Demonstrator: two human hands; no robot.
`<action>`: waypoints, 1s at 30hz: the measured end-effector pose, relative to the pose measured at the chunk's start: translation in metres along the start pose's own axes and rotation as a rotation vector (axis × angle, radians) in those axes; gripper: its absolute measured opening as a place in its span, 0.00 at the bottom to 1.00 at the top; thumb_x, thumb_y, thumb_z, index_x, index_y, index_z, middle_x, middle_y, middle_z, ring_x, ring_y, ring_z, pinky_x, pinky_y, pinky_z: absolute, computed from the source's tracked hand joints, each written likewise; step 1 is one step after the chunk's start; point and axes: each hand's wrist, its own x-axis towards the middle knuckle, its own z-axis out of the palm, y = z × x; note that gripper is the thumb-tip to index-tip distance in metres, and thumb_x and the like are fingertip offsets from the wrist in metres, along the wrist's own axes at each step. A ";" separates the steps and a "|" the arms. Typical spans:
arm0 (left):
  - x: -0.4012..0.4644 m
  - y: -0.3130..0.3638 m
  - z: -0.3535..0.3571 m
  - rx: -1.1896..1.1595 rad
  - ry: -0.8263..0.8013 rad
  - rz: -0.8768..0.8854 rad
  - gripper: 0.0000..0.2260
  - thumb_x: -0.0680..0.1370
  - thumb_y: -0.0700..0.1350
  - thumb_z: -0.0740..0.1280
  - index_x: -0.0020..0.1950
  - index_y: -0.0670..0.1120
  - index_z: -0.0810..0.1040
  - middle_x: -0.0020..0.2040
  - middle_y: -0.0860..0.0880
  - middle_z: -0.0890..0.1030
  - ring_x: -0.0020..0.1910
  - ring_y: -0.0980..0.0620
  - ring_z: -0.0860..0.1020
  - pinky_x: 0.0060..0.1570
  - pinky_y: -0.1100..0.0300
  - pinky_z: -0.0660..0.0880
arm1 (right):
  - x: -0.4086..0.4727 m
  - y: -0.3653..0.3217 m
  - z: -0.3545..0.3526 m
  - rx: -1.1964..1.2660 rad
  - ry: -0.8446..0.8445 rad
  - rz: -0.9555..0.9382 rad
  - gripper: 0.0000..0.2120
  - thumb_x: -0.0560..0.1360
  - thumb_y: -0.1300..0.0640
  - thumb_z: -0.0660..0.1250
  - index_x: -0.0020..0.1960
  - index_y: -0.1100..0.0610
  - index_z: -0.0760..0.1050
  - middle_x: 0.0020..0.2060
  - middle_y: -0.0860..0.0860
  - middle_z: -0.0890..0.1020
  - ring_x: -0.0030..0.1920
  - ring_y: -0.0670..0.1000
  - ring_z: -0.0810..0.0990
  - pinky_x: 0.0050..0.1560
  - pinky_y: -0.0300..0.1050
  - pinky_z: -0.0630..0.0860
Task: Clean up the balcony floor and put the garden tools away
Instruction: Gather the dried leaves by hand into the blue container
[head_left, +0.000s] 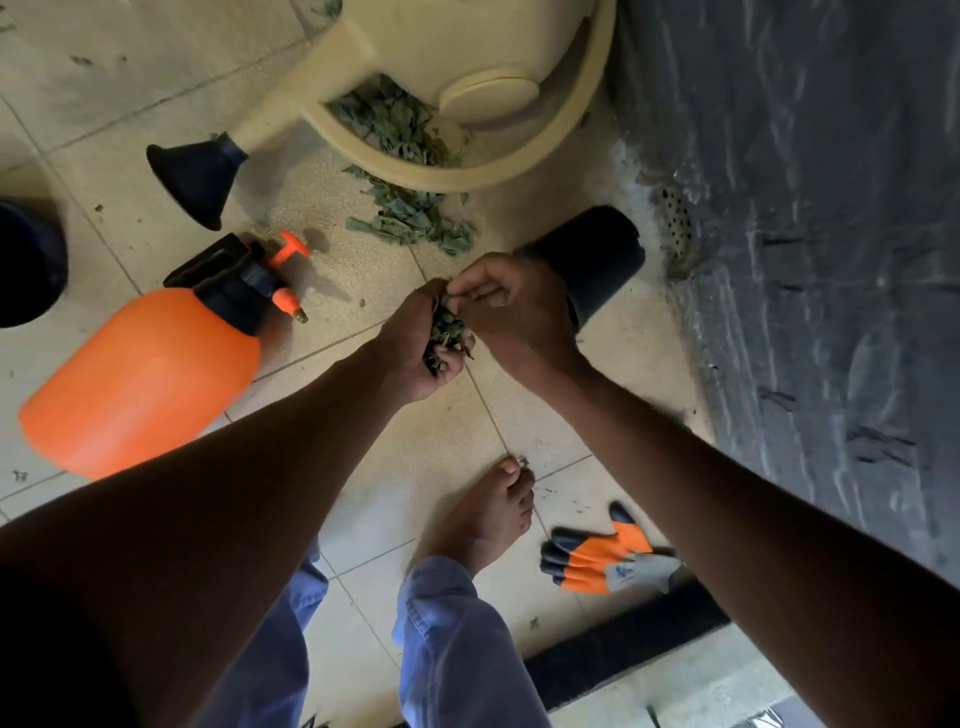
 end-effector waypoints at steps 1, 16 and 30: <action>-0.001 0.000 0.000 -0.004 -0.007 0.009 0.15 0.83 0.51 0.59 0.40 0.51 0.78 0.29 0.55 0.76 0.23 0.60 0.72 0.19 0.70 0.60 | -0.003 0.002 0.005 -0.018 0.023 -0.012 0.06 0.73 0.67 0.73 0.46 0.58 0.84 0.38 0.47 0.85 0.40 0.43 0.84 0.44 0.36 0.80; 0.007 0.003 0.004 -0.099 0.024 0.144 0.18 0.82 0.47 0.65 0.32 0.50 0.78 0.28 0.54 0.76 0.21 0.60 0.69 0.21 0.70 0.61 | 0.004 -0.003 0.013 -0.404 0.075 -0.246 0.09 0.74 0.66 0.66 0.51 0.57 0.80 0.45 0.51 0.82 0.45 0.50 0.81 0.43 0.51 0.80; 0.014 0.017 0.010 -0.106 0.040 0.082 0.06 0.78 0.43 0.71 0.46 0.49 0.75 0.30 0.50 0.75 0.27 0.57 0.72 0.17 0.69 0.61 | 0.137 0.029 -0.084 -0.879 0.127 0.128 0.29 0.80 0.59 0.62 0.80 0.53 0.62 0.79 0.58 0.61 0.76 0.62 0.63 0.72 0.53 0.66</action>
